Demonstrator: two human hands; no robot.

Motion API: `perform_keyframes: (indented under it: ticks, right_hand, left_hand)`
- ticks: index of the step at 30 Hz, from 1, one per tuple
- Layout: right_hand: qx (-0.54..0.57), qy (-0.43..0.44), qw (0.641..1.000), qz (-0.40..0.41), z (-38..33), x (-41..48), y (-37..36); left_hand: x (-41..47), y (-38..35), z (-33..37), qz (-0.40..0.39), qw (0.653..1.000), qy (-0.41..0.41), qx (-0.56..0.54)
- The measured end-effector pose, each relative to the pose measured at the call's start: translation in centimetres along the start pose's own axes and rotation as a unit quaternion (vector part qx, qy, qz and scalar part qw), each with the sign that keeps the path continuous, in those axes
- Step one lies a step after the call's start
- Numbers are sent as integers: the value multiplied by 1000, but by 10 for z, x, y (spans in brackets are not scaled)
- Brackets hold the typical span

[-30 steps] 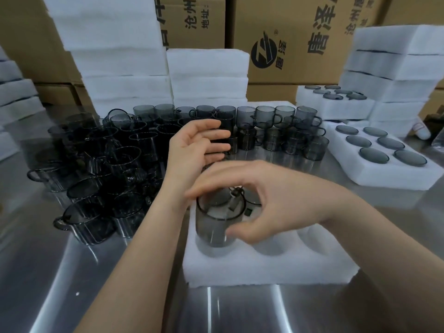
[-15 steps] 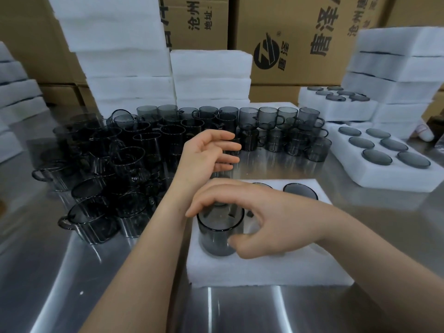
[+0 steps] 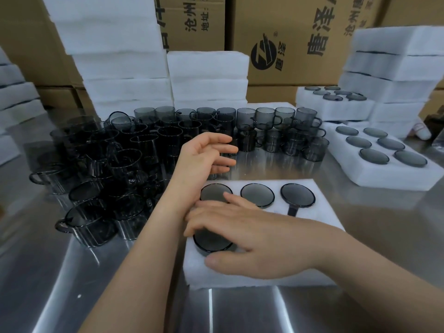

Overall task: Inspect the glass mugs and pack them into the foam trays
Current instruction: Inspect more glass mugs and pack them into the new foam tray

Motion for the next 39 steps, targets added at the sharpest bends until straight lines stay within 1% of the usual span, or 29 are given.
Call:
perform_keyframes:
  ticks: [4,7,10,12,13,14,15,16,17,18,19,21,23,26,27,29,31,35,37,39]
  right_hand:
    - [-120,-15,993,-20,5,-5,-12]
    - [-152,-13,988,-7,6,-4,-16]
    - [-134,-4,991,-16,9,-3,-13]
    - [-73,5,997,-9,10,-3,-7]
    - [-22,10,999,22,9,-3,-2]
    - [43,11,996,73,10,-3,6]
    - [106,8,984,140,12,-4,16]
    - [155,-3,965,209,16,-4,28]
    - [187,-26,945,268,22,-2,40]
    - [202,-57,929,306,30,3,51]
    - [199,-92,921,321,38,11,61]
    - [166,-159,927,296,55,32,75]
    - [108,-201,945,236,68,59,78]
    - [-8,-219,968,123,78,97,70]
    - [-35,-223,969,100,81,107,66]
    - [-63,-235,967,80,86,121,59]
    - [-79,-240,963,94,89,129,53]
    - [-105,-233,954,158,93,125,55]
    - [-72,-217,957,179,93,116,61]
    - [-26,-196,955,222,91,103,71]
  left_hand:
    - [2,2,-2,-2,1000,10,-8]
    - [2,2,-3,-10,1000,17,-8]
    - [2,2,-2,-18,1000,19,-2]
    - [2,2,-2,-6,1000,19,1]
    - [2,2,-1,5,1000,16,6]
    - [2,1,0,18,1000,8,18]
    - [2,2,2,38,999,-5,34]
    - [3,3,4,67,996,-21,46]
    - [3,6,6,103,993,-37,51]
    - [4,11,8,141,987,-51,50]
    - [4,16,10,179,981,-61,46]
    - [5,27,12,243,967,-70,39]
    - [5,34,11,276,958,-65,48]
    - [6,36,7,269,960,-38,68]
    - [6,35,5,260,962,-30,75]
    - [6,32,2,240,966,-22,94]
    - [7,30,1,221,968,-16,118]
    - [5,28,-1,202,967,-8,154]
    - [4,27,1,189,966,-3,176]
    - [4,23,2,154,970,1,190]
Point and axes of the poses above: each hand's wrist, its own x-axis towards the middle knuckle, its own y-axis out of the back of the hand, z = x × y, the point moved 3 cm from there along x, towards the middle knuckle, and after that the axes turned 14 degrees about -y, right-handed, at the moved point
